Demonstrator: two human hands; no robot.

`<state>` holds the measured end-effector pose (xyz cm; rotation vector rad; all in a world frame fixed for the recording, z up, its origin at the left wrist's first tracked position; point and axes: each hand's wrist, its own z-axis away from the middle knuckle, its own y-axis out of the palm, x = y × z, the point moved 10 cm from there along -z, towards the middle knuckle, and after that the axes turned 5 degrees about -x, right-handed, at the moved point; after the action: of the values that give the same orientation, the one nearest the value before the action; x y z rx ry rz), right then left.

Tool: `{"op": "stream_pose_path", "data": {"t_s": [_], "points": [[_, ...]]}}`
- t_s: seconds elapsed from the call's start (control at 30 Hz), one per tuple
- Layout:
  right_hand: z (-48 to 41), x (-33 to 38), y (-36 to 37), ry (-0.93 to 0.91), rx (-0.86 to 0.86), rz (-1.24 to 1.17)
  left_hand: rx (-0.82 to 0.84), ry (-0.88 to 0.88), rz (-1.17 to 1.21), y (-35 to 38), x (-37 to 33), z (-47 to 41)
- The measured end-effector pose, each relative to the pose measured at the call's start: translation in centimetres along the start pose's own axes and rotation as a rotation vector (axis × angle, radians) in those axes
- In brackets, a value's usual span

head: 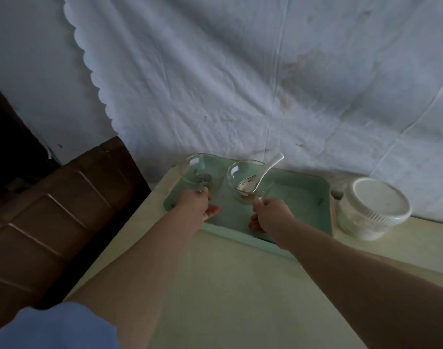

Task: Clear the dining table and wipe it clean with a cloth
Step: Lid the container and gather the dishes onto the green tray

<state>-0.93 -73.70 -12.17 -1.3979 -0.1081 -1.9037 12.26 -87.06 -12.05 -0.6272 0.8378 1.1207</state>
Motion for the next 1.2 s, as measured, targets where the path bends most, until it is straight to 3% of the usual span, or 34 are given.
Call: {"op": "stream_pose_path", "data": {"t_s": [0.13,0.27,0.47,0.6,0.87,1.07,1.2], "points": [[1.8,0.4,-1.8,-0.017,-0.078,0.109,-0.004,-0.028,0.009,-0.1,0.2,1.9],[5.3,2.6,-4.6,-0.141,-0.102,0.138,-0.067,0.044,-0.162,-0.9,-0.3,6.0],[15.0,2.2,-10.0,-0.216,-0.042,0.044,0.201,0.271,-0.348,3.1,0.2,18.1],[22.3,-3.0,-17.4,-0.161,-0.083,0.094,0.404,0.264,-0.503,7.0,5.0,27.1],[32.6,-16.9,-38.3,0.097,-0.423,0.168,0.787,0.124,-0.652,20.7,18.9,44.8],[36.9,-26.7,-47.3,0.289,-0.563,0.165,0.785,0.112,-0.672,27.3,24.8,51.4],[35.7,-32.5,-48.3,0.419,-0.459,0.029,0.683,0.171,-0.734,29.1,26.4,52.0]]}}
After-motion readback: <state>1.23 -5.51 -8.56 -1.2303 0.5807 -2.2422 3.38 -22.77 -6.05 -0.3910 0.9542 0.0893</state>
